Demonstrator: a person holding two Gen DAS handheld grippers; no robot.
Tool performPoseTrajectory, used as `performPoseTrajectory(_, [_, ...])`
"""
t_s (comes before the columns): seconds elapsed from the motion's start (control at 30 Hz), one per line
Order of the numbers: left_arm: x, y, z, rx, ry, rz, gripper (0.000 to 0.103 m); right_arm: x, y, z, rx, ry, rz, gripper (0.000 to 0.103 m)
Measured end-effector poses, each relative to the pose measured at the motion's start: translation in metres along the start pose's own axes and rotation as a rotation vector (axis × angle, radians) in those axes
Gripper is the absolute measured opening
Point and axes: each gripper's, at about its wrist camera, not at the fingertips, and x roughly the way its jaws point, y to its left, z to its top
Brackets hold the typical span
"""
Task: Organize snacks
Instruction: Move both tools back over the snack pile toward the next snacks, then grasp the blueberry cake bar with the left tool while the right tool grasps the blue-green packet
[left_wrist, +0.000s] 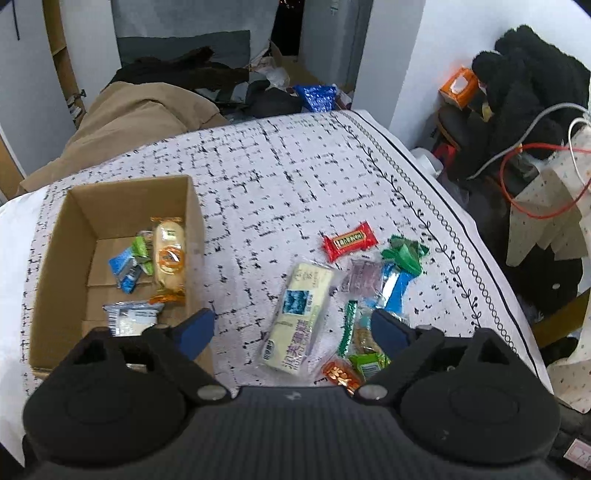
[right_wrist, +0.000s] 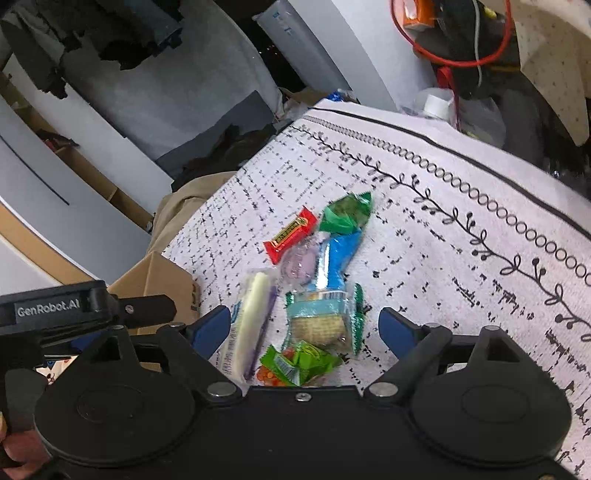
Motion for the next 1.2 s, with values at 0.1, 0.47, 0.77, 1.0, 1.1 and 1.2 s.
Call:
performPoseTrajectory(0.1, [0.010,-0.006,-0.002,0.014,0.014,0.004,0.082,0.005,-0.005,0.000,0.021,0.006,0.004,0.083])
performPoseTrajectory(0.47, [0.055,-0.019,0.001,0.033,0.081,0.016,0.063,0.030,-0.017,0.000,0.048,0.057,0.009,0.073])
performPoseTrajectory(0.77, [0.094,-0.014,0.003,0.014,0.131,0.022,0.058,0.050,-0.018,-0.002,0.036,0.094,-0.007,0.071])
performPoseTrajectory(1.0, [0.117,-0.010,0.004,0.015,0.166,0.017,0.058,0.061,-0.011,0.001,-0.002,0.090,-0.023,0.071])
performPoseTrajectory(1.1, [0.125,-0.006,0.002,0.006,0.189,0.009,0.058,0.065,-0.005,0.000,-0.046,0.092,-0.045,0.071])
performPoseTrajectory(1.2, [0.129,-0.002,0.001,-0.013,0.198,0.003,0.051,0.067,0.002,-0.002,-0.087,0.092,-0.070,0.071])
